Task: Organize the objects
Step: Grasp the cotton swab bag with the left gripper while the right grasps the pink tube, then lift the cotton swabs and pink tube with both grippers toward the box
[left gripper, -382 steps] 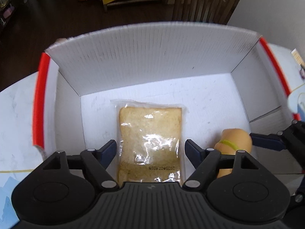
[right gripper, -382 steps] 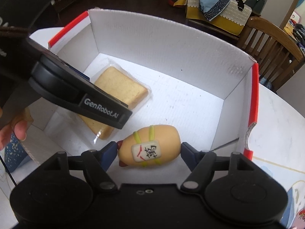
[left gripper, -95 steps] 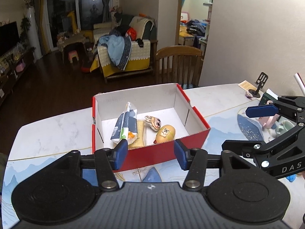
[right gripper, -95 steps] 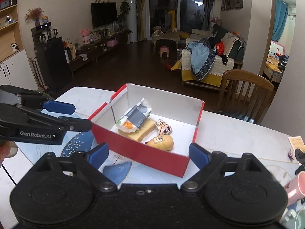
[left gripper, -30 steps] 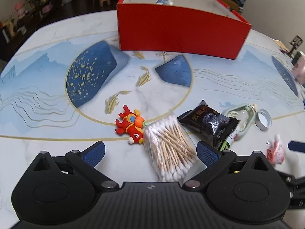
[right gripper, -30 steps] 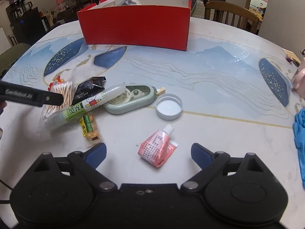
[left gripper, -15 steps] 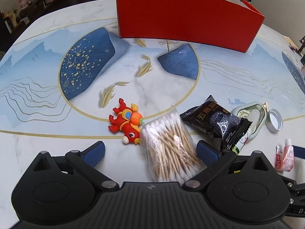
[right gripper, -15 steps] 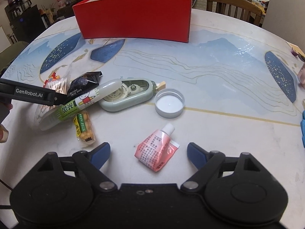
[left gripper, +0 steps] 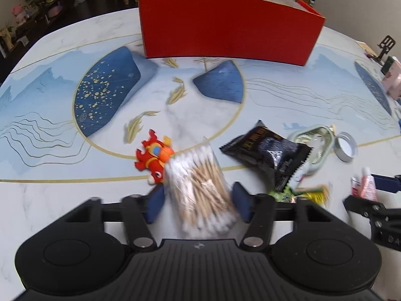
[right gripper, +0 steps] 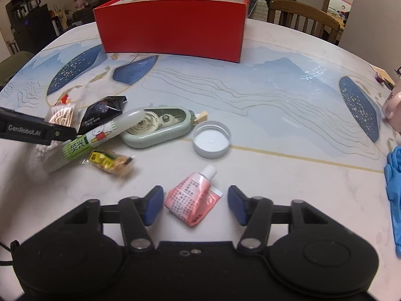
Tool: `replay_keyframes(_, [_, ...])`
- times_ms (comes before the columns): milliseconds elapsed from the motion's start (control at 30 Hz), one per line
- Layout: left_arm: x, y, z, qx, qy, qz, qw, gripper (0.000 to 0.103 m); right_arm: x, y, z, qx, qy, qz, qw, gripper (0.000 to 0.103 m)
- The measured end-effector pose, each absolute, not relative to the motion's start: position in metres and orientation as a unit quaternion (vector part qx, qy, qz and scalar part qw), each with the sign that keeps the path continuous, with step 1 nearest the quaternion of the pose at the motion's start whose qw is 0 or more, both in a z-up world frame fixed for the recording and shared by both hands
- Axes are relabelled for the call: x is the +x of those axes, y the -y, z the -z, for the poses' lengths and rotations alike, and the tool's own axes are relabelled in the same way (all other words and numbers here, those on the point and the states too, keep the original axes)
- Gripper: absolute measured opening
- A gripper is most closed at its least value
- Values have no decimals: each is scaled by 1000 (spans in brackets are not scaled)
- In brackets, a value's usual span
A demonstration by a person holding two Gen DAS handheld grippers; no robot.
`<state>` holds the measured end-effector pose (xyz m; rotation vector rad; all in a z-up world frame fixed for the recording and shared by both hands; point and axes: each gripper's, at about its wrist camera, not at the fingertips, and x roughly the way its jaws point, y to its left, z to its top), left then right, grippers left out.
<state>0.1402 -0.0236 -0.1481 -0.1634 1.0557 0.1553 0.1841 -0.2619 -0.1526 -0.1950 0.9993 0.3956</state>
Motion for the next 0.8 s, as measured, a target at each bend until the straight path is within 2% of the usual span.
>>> replay_keyframes(100, [136,23,147,-89,-503,-68,857,40,183,263,152,-95,-474,-186,855,46])
replay_keyframes(167, [133,22,147,-93,-503,-65,857,38,183,264,151,-98,-473,-185,856,37])
replay_keyframes(300, [127,20,146,-108,-506,-60,854,35,182,265,151,-101,-472,-191,855,33])
replay_keyframes(367, [123,19,145,-110,-506,-59,854,35,182,266,150,-101,-472,-192,855,27])
replay_keyframes(800, [112,6,118,-140,-486,-70,860,34,181,269,133,-86,-455,-206,862,27])
